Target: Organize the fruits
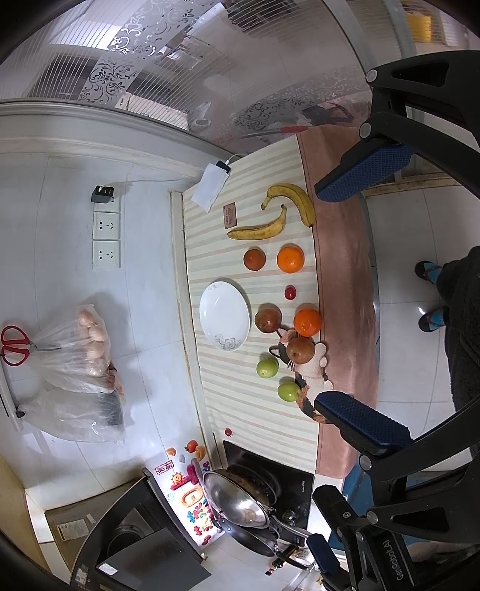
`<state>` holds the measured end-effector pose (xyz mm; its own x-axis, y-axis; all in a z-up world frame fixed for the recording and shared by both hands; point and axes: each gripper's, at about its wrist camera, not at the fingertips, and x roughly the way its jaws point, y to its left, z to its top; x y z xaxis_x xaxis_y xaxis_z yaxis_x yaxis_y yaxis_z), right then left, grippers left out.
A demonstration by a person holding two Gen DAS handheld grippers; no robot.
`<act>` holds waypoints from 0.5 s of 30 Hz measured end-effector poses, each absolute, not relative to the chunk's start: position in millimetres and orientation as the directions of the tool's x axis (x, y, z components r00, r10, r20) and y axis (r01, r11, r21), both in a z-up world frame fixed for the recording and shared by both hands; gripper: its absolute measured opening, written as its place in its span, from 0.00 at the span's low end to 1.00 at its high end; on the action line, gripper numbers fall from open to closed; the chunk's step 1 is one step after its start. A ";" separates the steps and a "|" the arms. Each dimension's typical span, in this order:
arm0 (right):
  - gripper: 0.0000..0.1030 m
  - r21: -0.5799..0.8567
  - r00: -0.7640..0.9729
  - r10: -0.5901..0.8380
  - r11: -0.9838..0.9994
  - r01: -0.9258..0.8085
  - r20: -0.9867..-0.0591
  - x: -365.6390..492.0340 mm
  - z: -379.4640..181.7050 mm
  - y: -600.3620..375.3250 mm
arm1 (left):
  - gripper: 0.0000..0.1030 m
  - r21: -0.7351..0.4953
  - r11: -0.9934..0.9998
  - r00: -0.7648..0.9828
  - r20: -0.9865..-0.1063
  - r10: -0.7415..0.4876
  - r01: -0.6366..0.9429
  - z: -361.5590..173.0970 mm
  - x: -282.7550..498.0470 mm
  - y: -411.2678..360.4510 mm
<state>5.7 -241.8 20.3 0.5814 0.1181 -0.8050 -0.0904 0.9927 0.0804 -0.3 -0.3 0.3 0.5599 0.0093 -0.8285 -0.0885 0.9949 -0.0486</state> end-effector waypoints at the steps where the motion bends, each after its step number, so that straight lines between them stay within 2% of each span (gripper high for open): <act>1: 1.00 0.082 0.581 0.120 0.992 -0.091 -0.805 5.4 20.4 -241.7 | 1.00 -0.048 0.995 0.559 -0.829 0.010 -0.089 0.3 -0.2 -0.3; 15: 1.00 0.080 0.584 0.116 0.993 -0.088 -0.804 9.0 20.4 -243.6 | 1.00 -0.049 0.995 0.558 -0.830 0.009 -0.089 0.4 -0.2 -0.2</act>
